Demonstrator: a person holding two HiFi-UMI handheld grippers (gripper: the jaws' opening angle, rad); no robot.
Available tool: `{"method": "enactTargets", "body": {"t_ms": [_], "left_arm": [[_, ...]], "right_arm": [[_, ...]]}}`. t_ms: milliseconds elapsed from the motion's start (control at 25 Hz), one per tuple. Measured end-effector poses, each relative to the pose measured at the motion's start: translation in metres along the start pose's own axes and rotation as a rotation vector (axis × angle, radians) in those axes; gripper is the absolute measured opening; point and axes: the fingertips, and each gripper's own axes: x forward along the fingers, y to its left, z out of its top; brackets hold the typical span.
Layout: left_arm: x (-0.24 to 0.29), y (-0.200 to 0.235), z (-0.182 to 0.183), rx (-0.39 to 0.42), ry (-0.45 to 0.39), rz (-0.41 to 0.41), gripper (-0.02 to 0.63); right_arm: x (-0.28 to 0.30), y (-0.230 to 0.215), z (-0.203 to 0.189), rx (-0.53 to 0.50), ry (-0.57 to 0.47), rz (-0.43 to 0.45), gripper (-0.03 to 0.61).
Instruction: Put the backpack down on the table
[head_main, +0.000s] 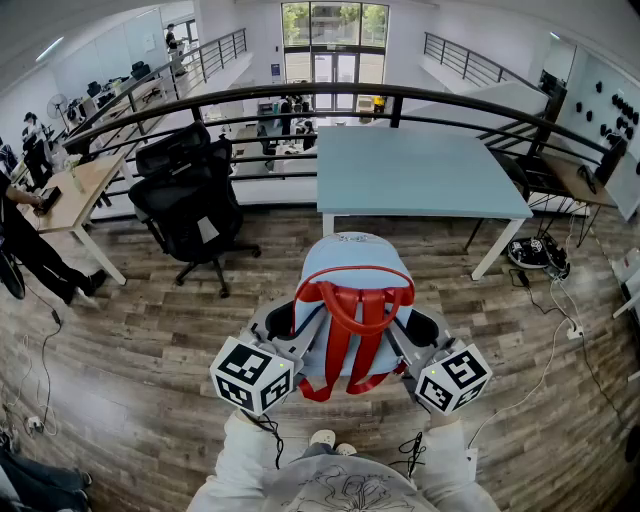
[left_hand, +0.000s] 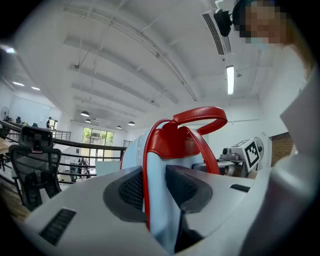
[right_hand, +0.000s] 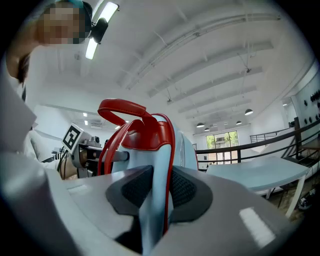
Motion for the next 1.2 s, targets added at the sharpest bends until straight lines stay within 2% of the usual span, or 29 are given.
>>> {"method": "enactTargets", "body": {"t_ms": [1200], "left_arm": [[0.011,0.035,-0.012,-0.006,0.006,-0.037,0.117]], "right_arm": [[0.033,-0.006,-0.014,0.020,0.005,-0.039,0.120]]}}
